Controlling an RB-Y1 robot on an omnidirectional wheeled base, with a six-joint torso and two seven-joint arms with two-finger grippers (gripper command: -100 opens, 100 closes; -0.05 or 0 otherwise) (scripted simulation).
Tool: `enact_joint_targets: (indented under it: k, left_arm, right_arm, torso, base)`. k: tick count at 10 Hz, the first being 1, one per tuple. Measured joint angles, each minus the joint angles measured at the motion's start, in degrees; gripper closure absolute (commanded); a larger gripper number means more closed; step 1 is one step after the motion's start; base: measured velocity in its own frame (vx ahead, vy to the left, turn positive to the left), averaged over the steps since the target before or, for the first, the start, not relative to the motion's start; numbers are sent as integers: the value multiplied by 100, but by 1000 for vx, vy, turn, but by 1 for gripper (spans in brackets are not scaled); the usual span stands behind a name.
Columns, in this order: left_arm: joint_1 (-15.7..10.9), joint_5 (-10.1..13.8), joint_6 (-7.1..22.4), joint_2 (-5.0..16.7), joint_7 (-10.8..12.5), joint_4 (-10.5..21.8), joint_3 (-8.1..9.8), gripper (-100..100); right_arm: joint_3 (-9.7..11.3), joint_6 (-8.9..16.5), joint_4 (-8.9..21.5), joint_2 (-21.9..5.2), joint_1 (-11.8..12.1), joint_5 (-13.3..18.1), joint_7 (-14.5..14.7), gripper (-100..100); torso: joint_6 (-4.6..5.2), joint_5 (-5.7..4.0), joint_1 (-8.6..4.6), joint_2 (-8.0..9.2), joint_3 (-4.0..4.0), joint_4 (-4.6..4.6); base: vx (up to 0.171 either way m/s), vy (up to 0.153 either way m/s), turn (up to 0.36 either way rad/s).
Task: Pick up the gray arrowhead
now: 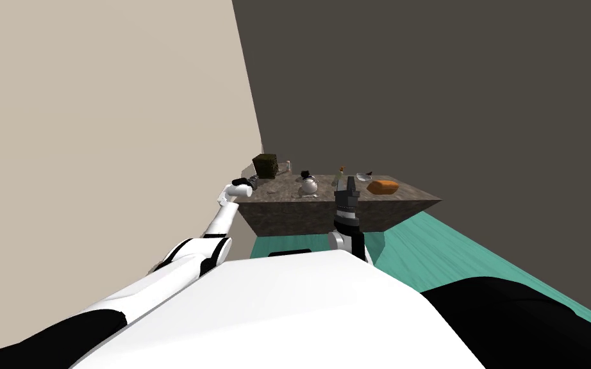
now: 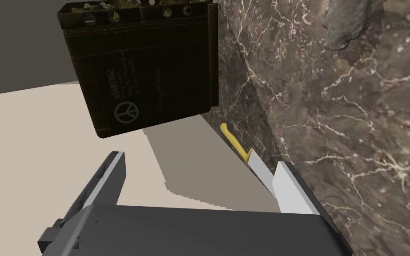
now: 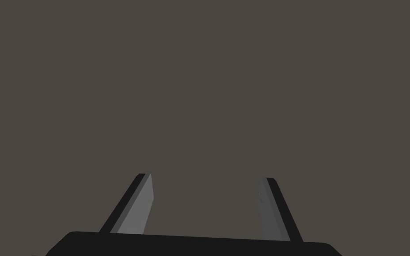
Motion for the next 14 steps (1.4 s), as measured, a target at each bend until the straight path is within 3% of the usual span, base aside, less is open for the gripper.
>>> enact_joint_targets:
  k: [5, 6, 14]
  left_arm:
    - [-593, 196, 851, 151, 78, 796, 39, -100]
    - [-603, 190, 1003, 151, 95, 830, 39, -100]
    - [-1334, 508, 2241, 445, 254, 2106, 90, -100]
  right_arm:
    - [0, 0, 0, 0, 0, 0, 0, 0]
    - [0, 0, 0, 0, 0, 0, 0, 0]
    - [0, 0, 0, 0, 1, 0, 0, 0]
  torso:
    - [-2, 0, -1, -8, -5, -3]
    - [-3, 2, 6, -5, -3, -2]
    - [-3, 1, 4, -21, -13, -6]
  base:
    - [12, -28, -39]
    - [17, -22, -81]
    - [44, -24, -59]
